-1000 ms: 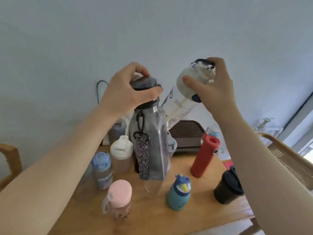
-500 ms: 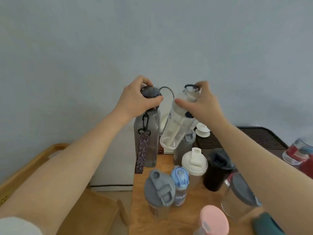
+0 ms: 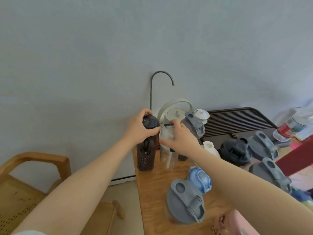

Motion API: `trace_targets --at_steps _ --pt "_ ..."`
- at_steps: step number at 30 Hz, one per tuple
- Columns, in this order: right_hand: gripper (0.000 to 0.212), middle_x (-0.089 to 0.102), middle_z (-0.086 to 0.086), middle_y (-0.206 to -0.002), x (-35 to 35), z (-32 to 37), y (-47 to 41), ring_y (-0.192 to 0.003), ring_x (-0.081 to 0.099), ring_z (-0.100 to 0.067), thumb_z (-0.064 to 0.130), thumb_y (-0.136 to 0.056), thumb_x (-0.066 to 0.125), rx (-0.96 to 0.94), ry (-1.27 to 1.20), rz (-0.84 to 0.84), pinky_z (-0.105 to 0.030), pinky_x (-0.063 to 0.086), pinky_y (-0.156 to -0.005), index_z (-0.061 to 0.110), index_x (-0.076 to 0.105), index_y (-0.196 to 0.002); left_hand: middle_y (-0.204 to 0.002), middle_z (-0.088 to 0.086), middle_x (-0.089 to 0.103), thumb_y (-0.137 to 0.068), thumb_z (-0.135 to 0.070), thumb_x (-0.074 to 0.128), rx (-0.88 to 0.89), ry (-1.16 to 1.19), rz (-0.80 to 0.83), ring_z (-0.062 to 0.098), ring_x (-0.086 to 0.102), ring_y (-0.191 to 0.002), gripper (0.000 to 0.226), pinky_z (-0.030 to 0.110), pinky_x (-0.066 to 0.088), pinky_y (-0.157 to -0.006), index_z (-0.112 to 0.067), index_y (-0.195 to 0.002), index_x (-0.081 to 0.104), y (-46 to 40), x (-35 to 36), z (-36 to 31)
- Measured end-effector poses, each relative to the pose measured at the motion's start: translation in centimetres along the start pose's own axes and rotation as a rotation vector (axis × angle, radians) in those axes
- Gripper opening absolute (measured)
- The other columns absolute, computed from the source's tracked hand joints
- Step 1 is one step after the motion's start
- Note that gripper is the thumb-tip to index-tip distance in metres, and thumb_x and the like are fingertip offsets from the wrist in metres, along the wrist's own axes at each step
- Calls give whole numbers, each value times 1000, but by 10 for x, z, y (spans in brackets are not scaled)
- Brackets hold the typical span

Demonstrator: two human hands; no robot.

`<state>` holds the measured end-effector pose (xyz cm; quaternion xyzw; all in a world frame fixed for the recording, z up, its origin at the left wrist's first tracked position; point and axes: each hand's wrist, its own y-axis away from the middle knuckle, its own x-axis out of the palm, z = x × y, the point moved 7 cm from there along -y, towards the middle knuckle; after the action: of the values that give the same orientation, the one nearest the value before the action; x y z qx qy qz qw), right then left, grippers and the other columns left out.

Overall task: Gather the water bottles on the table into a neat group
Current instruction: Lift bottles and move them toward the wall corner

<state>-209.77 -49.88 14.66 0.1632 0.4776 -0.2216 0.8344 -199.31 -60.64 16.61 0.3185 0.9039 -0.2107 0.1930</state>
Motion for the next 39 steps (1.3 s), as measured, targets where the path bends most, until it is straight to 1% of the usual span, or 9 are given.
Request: trace_targets --at_steps 4,10,14,20,29,32,34,36,39 --pt "76 42 -13 -136 10 -4 -7 -126 40 -31 49 -78 64 10 17 -53 -45 45 -95 18 28 -137 -111 -2 46 -68 -21 79 -89 95 -9 12 45 -101 67 16 35 -79 -17 -122 39 -6 1 19" --pt "113 7 -12 -158 5 7 -6 -146 2 -29 59 -68 68 -261 389 -48 -42 8 -120 12 3 -148 -137 -1 38 -64 -17 81 -219 241 185 14 38 -125 101 32 33 -105 -24 -140 14 19 13 55" --pt "102 10 -14 -155 13 -3 -5 -143 10 -32 36 -76 71 -339 562 105 -42 24 -116 16 2 -149 -140 1 30 -63 -18 82 -214 174 257 15 36 -126 108 27 31 -101 -29 -139 7 37 28 83" --pt "81 20 -13 -149 14 4 -17 -138 19 -32 27 -80 68 -299 401 7 -45 45 -100 16 21 -145 -142 8 35 -59 -26 82 -135 100 148 25 40 -128 102 46 38 -105 -60 -114 3 31 37 92" --pt "81 20 -22 -152 22 -3 -26 -143 12 -42 17 -78 70 -332 377 -99 -54 20 -116 19 22 -144 -139 13 31 -62 -21 82 -135 72 17 24 38 -128 99 46 38 -106 -34 -132 13 34 39 99" --pt "98 -3 -14 -158 15 -5 -17 -146 -6 -33 36 -78 69 -327 419 -85 -44 -5 -116 23 3 -149 -149 13 18 -61 -21 84 -134 21 27 26 24 -137 114 39 26 -112 -18 -142 3 39 36 92" --pt "100 -4 -12 -158 -3 -9 -4 -146 -5 -31 40 -77 69 -315 357 -117 -42 -3 -116 23 1 -149 -154 13 5 -59 -27 85 -176 -72 -67 26 8 -141 123 43 14 -116 -13 -144 -3 49 25 82" --pt "88 6 -13 -158 -23 -26 13 -146 4 -32 37 -80 67 -297 339 -127 -45 4 -117 19 14 -148 -153 16 5 -64 -33 80 -91 -130 -214 26 5 -141 112 48 10 -116 -17 -143 2 64 12 57" --pt "59 27 -13 -153 -58 -69 38 -143 18 -35 34 -84 62 -252 413 -156 -53 14 -117 15 43 -136 -144 11 16 -72 -36 60 319 -173 -308 27 15 -134 74 36 10 -112 -26 -132 16 84 15 -14"
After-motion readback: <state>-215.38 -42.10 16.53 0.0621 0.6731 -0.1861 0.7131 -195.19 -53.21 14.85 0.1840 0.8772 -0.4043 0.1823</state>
